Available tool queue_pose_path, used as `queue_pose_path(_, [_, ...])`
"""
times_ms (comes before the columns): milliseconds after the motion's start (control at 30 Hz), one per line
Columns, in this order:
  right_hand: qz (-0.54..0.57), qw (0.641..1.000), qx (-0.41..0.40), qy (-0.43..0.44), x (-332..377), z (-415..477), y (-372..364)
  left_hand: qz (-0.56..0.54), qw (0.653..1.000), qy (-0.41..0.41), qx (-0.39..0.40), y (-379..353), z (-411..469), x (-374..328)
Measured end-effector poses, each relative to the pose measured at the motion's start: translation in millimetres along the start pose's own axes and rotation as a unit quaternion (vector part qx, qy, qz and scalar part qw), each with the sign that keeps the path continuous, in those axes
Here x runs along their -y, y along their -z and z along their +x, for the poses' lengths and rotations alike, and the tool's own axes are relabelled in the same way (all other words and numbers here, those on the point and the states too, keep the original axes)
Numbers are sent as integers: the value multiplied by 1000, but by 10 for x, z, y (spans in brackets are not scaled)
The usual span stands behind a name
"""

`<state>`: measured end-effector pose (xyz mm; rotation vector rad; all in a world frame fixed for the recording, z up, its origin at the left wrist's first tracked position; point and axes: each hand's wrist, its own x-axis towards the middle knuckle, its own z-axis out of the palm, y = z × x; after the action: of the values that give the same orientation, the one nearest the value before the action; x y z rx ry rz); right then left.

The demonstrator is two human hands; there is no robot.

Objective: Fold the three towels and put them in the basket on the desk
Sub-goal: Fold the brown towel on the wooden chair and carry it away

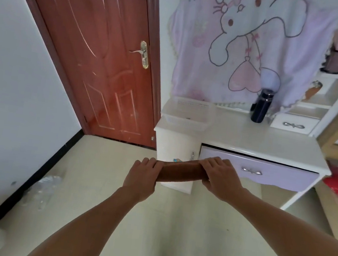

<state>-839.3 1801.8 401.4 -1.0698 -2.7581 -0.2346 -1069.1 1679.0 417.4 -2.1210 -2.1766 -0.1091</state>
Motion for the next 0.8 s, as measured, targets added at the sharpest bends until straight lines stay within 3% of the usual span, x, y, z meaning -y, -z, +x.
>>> queue_pose_path(333, [27, 998, -24, -44, -683, 1464, -150, -36, 999, -40, -3, -116, 1666, 689])
queue_pose_path(533, [133, 989, 37, -59, -1239, 2479, -636, -124, 991, 23, 52, -423, 2701, 906])
queue_pose_path(600, [224, 966, 69, -106, -1392, 2814, -699, -183, 977, 76, 77, -516, 3026, 992])
queue_pose_path(800, [455, 853, 161, -198, -2049, 3996, -1001, -358, 902, 208, 126, -804, 4009, 1161])
